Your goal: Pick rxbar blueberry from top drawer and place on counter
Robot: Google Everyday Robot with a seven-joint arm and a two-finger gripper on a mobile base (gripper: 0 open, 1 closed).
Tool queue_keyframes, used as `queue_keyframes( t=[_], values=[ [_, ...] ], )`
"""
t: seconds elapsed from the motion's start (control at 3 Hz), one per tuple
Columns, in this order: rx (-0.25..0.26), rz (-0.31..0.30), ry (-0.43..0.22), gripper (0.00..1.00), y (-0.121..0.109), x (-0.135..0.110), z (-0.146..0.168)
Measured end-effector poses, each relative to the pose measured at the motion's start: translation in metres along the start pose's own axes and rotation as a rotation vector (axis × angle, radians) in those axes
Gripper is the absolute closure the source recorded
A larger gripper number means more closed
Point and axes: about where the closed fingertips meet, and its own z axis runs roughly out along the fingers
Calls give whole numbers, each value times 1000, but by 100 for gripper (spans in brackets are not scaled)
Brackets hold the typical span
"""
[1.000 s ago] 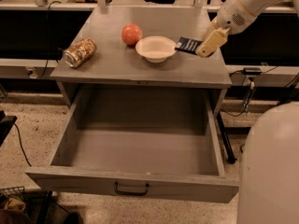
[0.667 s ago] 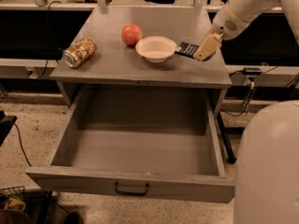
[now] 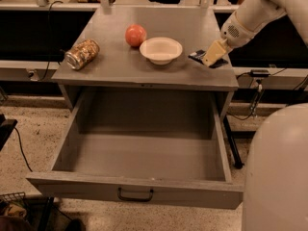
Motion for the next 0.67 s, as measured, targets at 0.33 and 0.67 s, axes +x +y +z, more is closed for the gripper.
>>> queue_keyframes(
  t=[0.33, 0.67],
  values=[
    [-11, 3, 1, 77, 2, -1, 4],
    [-15, 5, 5, 47, 2, -2, 9]
  ],
)
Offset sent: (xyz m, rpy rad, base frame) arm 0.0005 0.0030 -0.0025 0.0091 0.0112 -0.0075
